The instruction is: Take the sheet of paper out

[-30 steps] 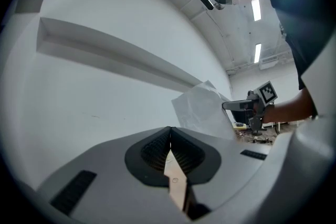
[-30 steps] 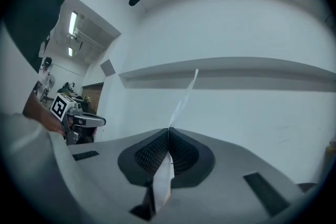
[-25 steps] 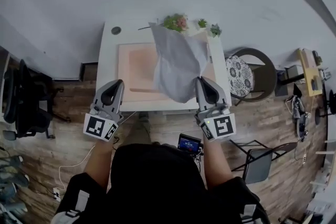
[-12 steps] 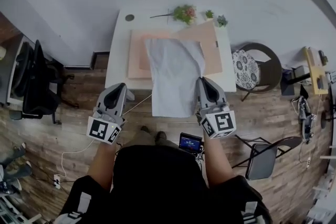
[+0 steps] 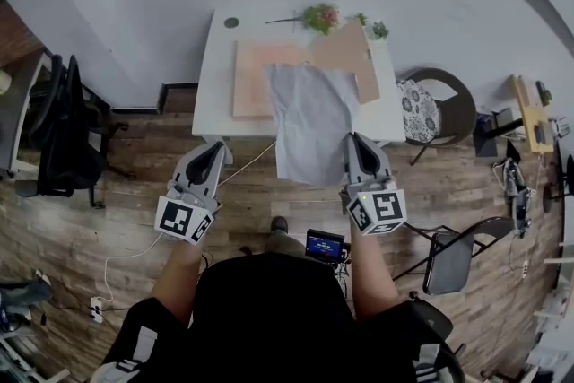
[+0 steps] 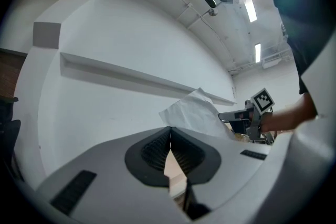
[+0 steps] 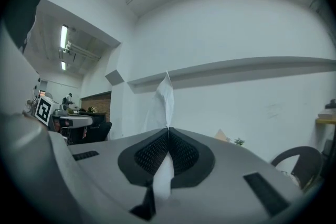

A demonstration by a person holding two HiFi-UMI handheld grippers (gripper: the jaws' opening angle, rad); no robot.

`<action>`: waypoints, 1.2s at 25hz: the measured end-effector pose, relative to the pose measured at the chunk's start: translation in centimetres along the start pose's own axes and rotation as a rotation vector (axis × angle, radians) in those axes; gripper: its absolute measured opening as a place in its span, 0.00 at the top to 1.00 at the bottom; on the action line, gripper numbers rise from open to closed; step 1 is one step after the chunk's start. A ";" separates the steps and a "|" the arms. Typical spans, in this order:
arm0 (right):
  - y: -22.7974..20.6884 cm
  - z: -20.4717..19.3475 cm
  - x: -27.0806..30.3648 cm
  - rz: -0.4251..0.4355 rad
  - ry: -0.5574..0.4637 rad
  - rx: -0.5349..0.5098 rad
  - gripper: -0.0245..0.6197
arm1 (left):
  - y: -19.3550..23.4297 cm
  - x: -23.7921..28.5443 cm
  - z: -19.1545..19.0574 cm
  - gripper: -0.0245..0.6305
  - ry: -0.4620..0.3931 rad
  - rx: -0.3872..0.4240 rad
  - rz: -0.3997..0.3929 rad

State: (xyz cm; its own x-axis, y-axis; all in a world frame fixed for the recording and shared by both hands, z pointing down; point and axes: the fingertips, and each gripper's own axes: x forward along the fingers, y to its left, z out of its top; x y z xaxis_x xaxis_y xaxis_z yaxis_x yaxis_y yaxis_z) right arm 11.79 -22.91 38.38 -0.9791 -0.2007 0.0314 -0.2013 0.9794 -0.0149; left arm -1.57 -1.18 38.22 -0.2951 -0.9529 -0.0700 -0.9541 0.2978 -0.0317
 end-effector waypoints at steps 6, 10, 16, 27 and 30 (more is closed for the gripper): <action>3.6 -0.2 -3.4 -0.057 0.012 0.003 0.94 | -0.6 -4.7 0.1 0.96 0.002 -0.026 -0.039; 5.8 -1.3 -6.0 -0.095 0.030 0.014 0.94 | -1.1 -8.1 -0.5 0.96 0.007 -0.044 -0.059; 8.7 -3.1 -9.5 -0.121 0.068 0.017 0.95 | -1.5 -11.8 -2.2 0.96 0.031 -0.082 -0.055; 8.6 -3.3 -12.6 -0.070 0.056 0.047 0.94 | -5.8 -12.6 -1.2 0.96 0.025 -0.076 -0.051; 7.6 -2.9 -13.4 -0.053 0.052 0.047 0.95 | -7.4 -11.9 -0.2 0.96 0.019 -0.061 -0.052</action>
State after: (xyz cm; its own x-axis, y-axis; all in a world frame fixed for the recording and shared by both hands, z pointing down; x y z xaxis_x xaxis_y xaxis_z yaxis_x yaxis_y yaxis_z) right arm 23.42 -12.75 40.75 -0.9646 -0.2496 0.0856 -0.2550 0.9652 -0.0587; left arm 9.04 7.97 39.50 -0.2449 -0.9682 -0.0509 -0.9695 0.2439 0.0257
